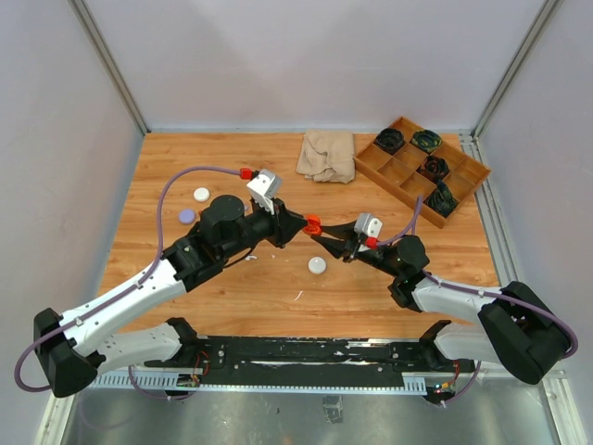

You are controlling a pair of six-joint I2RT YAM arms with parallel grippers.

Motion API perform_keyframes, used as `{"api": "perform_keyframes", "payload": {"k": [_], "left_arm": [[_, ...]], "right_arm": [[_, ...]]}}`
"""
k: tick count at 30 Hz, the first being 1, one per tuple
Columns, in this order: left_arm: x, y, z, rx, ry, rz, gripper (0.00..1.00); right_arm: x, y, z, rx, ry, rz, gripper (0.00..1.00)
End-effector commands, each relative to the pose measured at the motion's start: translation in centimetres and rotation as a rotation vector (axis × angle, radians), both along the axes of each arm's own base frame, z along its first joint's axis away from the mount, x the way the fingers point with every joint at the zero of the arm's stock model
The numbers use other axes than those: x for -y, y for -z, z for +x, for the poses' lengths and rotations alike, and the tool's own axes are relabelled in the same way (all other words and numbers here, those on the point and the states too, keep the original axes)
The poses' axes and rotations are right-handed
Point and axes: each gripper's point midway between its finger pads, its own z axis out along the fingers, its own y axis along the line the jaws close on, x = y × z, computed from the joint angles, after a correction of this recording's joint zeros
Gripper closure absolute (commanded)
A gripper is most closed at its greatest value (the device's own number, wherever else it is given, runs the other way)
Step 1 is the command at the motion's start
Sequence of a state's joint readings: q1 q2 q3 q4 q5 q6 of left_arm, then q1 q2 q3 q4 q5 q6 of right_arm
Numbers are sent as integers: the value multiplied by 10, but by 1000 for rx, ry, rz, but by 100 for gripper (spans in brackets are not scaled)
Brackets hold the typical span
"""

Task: Insert the wireless bluetooth earbuds into the charging case
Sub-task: Place the earbud in the charging case.

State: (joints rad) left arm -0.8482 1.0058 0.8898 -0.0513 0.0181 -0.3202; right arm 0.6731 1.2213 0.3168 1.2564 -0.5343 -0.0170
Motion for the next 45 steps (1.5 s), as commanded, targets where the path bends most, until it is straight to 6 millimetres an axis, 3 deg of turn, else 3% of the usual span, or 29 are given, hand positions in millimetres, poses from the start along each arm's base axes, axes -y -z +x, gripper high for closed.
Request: {"api": "perform_keyframes", "payload": {"k": [1,22,45], "left_arm": [[7,3,-5,42,61,29,88],[2,19,-10,57,101,134,88],[18,15,-23,130,265,160,82]], "right_arm": [[1,-24,-6,49,-33,60,99],[2,-28,-10,43,-59,84,99],[-1,-39,-26,57,-158,106,99]]}}
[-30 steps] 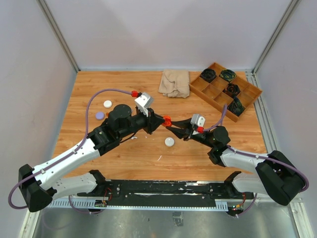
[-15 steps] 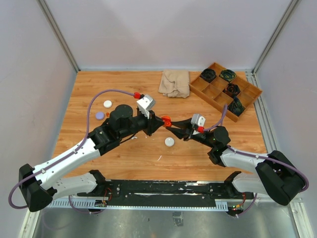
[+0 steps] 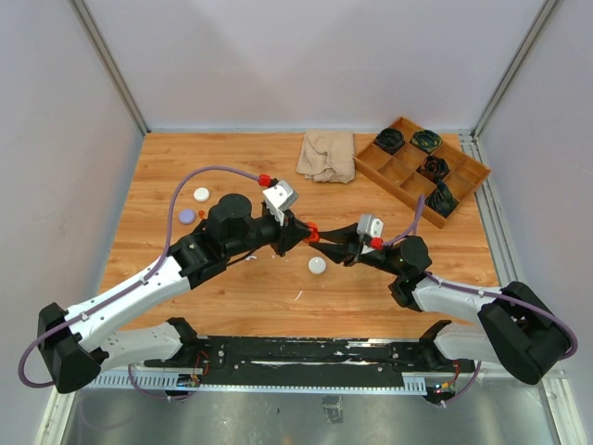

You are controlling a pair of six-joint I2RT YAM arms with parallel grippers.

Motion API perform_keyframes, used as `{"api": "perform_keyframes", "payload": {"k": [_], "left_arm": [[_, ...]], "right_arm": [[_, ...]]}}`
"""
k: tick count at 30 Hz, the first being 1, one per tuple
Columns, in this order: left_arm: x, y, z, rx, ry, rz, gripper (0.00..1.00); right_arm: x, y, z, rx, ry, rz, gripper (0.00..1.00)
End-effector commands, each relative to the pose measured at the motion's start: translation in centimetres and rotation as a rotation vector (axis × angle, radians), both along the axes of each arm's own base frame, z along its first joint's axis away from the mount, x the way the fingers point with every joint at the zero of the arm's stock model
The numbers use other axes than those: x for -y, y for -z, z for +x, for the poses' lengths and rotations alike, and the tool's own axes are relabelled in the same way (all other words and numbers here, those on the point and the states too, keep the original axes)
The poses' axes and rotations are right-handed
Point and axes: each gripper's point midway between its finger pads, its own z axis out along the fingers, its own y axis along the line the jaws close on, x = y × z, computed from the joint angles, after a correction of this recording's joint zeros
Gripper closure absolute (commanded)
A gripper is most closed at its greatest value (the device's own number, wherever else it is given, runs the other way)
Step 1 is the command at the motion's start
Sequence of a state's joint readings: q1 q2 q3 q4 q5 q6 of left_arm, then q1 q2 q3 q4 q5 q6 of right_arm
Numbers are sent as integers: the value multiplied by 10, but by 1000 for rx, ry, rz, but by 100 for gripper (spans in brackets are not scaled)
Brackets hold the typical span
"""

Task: Insert the wireless bluetooth earbuds into the charging case
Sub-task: Place the earbud in the charging case.

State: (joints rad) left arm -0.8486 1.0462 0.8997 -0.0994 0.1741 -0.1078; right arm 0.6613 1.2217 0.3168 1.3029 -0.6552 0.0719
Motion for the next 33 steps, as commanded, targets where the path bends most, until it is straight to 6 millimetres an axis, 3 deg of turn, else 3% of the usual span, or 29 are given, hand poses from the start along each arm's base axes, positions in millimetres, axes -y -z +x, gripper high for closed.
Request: {"api": "perform_keyframes", "payload": {"k": [1,16,25,28,33], "left_arm": [[6,-6,-10,33,75,0,82],[6,-8,-18,56,121,-12,67],[0,-37,-23,84,93,-101,45],[-9,-45,-15,81,12,-131,37],[-35,-39,14,38,-234,-121,28]], "right_arm": [[5,-33,-7,75,-34,88,99],[7,-38,-12,64,-78,114,99],[12,-30,0,39,-27,110,99],[16,-24,8,28,17,103,99],[26,-7,21,4,107,54,99]]}}
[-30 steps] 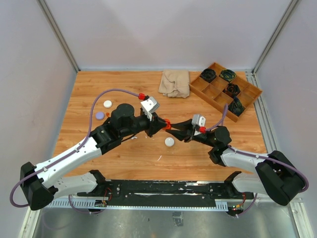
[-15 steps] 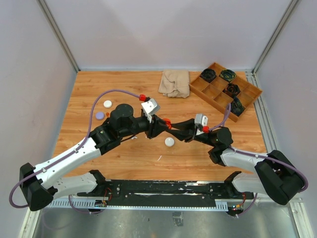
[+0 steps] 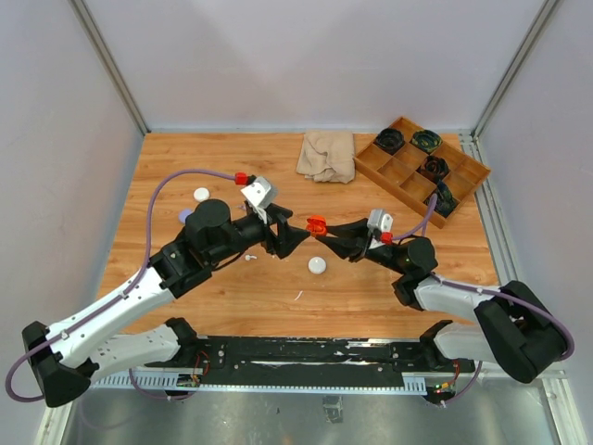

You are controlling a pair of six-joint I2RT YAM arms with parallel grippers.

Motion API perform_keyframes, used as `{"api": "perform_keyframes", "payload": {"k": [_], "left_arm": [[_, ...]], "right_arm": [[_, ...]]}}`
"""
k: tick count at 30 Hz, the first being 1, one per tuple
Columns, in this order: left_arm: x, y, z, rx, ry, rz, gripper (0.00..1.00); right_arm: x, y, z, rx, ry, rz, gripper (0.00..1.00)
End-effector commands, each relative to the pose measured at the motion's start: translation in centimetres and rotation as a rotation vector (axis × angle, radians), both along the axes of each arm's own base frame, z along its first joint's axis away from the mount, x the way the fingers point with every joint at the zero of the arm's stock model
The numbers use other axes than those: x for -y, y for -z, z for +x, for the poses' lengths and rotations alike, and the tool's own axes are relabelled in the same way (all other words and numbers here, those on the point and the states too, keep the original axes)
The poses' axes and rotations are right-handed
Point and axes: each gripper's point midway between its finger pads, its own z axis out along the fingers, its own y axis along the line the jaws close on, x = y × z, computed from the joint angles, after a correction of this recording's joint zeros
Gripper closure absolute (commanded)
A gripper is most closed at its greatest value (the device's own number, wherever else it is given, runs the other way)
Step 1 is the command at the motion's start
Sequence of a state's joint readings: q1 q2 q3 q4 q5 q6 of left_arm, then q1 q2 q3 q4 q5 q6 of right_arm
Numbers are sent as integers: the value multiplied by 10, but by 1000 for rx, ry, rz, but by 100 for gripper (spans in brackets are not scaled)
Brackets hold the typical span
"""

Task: Insert the wireless bluetooth earbuds into the charging case
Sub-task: Place the earbud in the charging case, then pick up the earbud from the center of the board.

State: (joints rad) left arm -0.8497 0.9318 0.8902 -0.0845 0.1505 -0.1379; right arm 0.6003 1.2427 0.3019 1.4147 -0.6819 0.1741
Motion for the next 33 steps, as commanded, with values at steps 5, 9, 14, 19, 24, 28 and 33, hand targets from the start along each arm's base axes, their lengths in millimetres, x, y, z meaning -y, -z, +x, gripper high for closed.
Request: {"api": "perform_keyframes", "payload": {"k": [5,9,14,19,24,28,33], "left_arm": [[-57,28,67,-118,-521,46,24],[-91,58,100,-226,-699,65,23],[-135,93,133,-342,-891,92,23],[-178,129,159,-455,-1027,156,24],[-222,163,179,-572,-1135,249,28],[-244,182,189,-643,-1180,305,32],[-264,205,197,-723,-1207,347,40]], "right_arm": [[23,21,20,18,170,-88,99],[28,32,22,17,205,-129,99],[31,44,22,6,218,-156,99],[31,56,25,-9,226,-183,99],[30,60,27,-15,229,-191,99],[30,62,28,-15,230,-196,99],[30,61,27,-13,227,-196,99]]}}
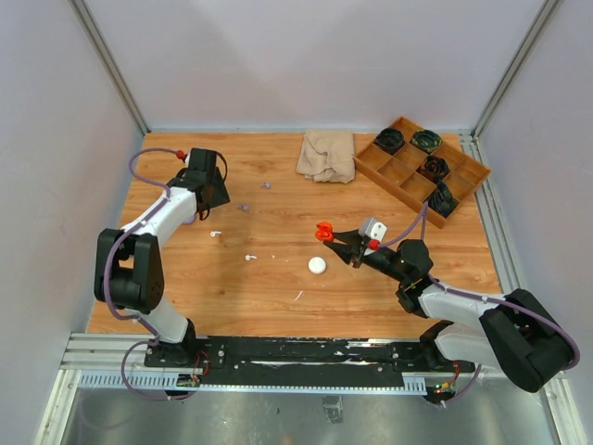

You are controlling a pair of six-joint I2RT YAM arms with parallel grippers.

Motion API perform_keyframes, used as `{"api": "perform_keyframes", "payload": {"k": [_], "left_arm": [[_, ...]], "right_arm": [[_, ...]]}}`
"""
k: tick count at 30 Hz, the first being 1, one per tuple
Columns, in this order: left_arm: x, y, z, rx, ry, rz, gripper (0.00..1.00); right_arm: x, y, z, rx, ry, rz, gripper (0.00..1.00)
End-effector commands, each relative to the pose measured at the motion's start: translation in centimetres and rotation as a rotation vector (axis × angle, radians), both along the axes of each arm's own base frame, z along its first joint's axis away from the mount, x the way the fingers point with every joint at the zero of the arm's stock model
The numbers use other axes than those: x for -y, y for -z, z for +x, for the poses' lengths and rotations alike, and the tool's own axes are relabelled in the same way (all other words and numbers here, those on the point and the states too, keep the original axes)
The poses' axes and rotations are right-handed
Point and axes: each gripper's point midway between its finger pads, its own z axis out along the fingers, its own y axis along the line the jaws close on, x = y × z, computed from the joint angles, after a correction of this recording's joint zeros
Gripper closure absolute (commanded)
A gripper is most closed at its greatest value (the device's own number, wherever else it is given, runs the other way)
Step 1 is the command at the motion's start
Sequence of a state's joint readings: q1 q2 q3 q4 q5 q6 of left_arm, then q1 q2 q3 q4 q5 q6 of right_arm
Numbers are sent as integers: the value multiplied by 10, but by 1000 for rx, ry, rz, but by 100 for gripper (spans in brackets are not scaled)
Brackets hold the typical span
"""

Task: Insert the wireless bluetooth earbuds into the charging case
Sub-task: Pick up the earbud from the center of the board.

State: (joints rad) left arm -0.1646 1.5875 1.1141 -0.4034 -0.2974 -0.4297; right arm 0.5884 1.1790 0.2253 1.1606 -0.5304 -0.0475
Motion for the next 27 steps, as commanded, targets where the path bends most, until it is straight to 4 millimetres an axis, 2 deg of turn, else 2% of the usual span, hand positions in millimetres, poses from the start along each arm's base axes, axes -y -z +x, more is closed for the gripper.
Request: {"api": "perform_keyframes", "payload": {"k": [1,6,12,27], "left_arm": [[-16,12,5,-64,-23,-1,41],[-37,34,11,-128,-69,7,49],[-56,50,18,-165,-105,3,51],[-66,86,26,-257,-109,15,60]], "right_arm": [[5,-3,3,32,19,2,99],[5,-3,2,32,18,0,99],[4,-3,2,33,15,-1,99],[3,-2,2,25,11,-9,99]]}}
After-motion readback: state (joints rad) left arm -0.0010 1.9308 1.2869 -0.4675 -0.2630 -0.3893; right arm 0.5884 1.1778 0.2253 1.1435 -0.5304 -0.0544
